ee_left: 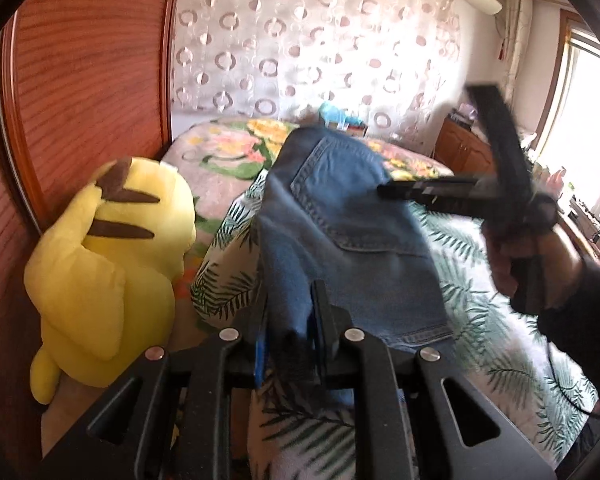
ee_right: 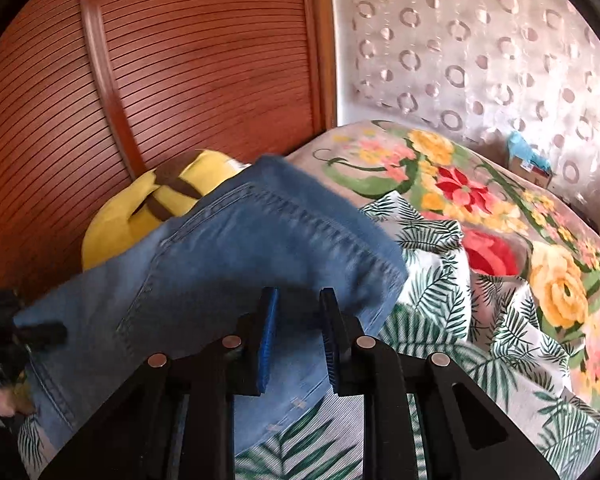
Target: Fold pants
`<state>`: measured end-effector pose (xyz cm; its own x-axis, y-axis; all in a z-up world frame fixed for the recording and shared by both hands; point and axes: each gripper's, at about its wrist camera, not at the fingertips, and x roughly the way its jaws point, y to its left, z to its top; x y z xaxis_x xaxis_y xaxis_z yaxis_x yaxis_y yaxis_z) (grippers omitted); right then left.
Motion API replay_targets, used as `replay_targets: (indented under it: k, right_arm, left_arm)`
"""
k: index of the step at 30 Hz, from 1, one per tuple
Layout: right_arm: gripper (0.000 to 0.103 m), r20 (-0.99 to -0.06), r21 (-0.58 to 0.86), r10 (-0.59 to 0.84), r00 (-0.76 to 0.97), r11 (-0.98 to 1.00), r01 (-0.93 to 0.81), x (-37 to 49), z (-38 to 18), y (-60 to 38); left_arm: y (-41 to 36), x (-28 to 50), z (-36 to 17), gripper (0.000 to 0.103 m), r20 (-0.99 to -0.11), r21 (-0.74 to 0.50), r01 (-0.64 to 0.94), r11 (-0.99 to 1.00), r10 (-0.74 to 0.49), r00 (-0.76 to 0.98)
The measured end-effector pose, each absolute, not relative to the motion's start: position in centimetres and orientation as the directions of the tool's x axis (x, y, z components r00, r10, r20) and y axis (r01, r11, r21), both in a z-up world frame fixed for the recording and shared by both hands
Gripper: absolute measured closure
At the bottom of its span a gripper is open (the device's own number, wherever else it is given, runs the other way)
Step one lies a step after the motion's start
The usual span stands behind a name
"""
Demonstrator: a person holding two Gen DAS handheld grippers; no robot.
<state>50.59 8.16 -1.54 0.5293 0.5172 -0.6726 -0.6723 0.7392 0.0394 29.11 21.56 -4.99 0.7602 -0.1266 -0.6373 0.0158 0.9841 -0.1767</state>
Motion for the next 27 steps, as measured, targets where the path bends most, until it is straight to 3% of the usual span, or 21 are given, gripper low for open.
replay_targets:
  k: [12,13,14,16,19,22,27]
  right_arm:
    - [0.081,-0.713,0.058,0.488,0.504,0.757,-0.651,52.2,-2.8,8.1]
    - [0.081,-0.712,0.057,0.487,0.506,0.759,-0.649,52.2,-2.8,8.2]
    - [0.081,-0.712,0.057,0.486,0.507,0.760,-0.648,52.3,-2.9,8.4]
    - [0.081,-0.710,0.055,0.485,0.510,0.761,-0.647,52.4,-3.1,8.5]
    - [0.081,-0.707,0.053,0.486,0.514,0.761,-0.646,52.1,-3.3,8.4]
    - [0.081,-0.700,0.058,0.491,0.520,0.764,-0.643,51.8,-3.4,8.2]
    - [0.081,-0.692,0.068,0.501,0.519,0.762,-0.644,51.7,-3.6,7.9]
  left_arm:
    - [21.2,26.7,-2.6,0.083,-0.600,-0.138,0.005,0.990,-0.087,0.795]
    - [20.9,26.9,-2.7,0.079,-0.605,-0.140,0.014,0.990,-0.097,0.790]
    - [20.4,27.1,-3.0,0.067,-0.614,-0.143,0.026,0.989,-0.110,0.781]
    - [19.6,27.7,-4.0,0.053,-0.640,-0.133,0.030,0.991,-0.109,0.761]
    - [18.1,29.0,-6.4,0.044,-0.709,-0.100,0.048,0.994,-0.105,0.698]
    - [17.4,29.3,-8.1,0.019,-0.739,-0.087,0.058,0.995,-0.103,0.666]
    - [17.4,29.5,-9.1,0.013,-0.751,-0.093,0.051,0.994,-0.103,0.652]
